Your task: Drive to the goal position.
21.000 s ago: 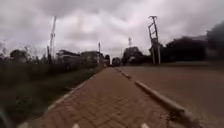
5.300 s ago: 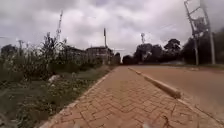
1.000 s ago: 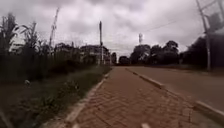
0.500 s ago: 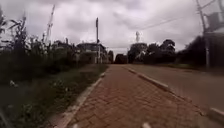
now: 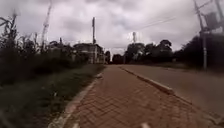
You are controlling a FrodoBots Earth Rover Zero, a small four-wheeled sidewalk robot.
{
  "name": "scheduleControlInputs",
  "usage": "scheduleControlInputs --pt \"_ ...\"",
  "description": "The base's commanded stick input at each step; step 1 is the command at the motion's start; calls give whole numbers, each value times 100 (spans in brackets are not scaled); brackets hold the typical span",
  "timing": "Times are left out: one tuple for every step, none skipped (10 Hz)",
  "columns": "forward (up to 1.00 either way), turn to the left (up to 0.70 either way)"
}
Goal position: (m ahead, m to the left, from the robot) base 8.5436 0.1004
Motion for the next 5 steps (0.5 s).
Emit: scheduleControlInputs --pt "70 0" --pt "70 0" --pt "70 0" --pt "70 0" --pt "70 0"
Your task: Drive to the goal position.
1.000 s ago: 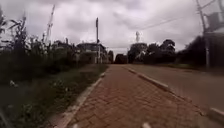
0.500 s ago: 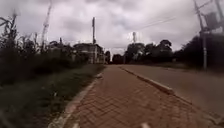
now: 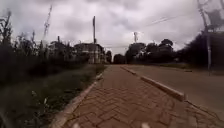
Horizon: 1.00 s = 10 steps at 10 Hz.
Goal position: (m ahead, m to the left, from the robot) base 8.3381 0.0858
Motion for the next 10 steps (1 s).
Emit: scheduleControlInputs --pt "70 0" --pt "70 0" --pt "70 0" --pt "70 0" --pt "70 0" --pt "70 0" --pt "70 0" --pt "70 0" --pt "70 0" --pt "70 0"
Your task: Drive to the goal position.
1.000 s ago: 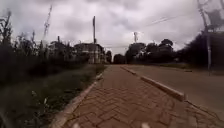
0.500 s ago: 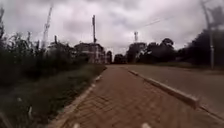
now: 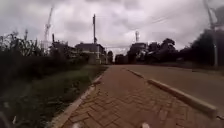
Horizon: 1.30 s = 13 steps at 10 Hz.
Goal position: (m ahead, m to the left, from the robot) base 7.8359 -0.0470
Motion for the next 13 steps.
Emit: scheduleControlInputs --pt "70 0" --pt "70 0" --pt "70 0" --pt "70 0" --pt "70 0" --pt "70 0" --pt "70 0" --pt "70 0" --pt "70 0" --pt "70 0" --pt "70 0" --pt "70 0" --pt "70 0"
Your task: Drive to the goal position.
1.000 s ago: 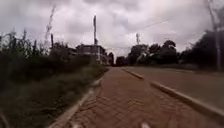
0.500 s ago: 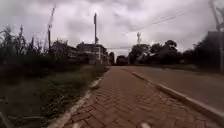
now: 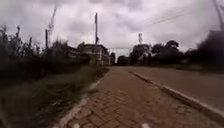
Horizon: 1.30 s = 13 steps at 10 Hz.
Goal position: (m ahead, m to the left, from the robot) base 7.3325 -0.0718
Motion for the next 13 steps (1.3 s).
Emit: scheduleControlInputs --pt "70 0" --pt "70 0" --pt "70 0" --pt "70 0" --pt "70 0" --pt "70 0" --pt "70 0" --pt "70 0" --pt "70 0" --pt "70 0" --pt "70 0" --pt "70 0" --pt "70 0"
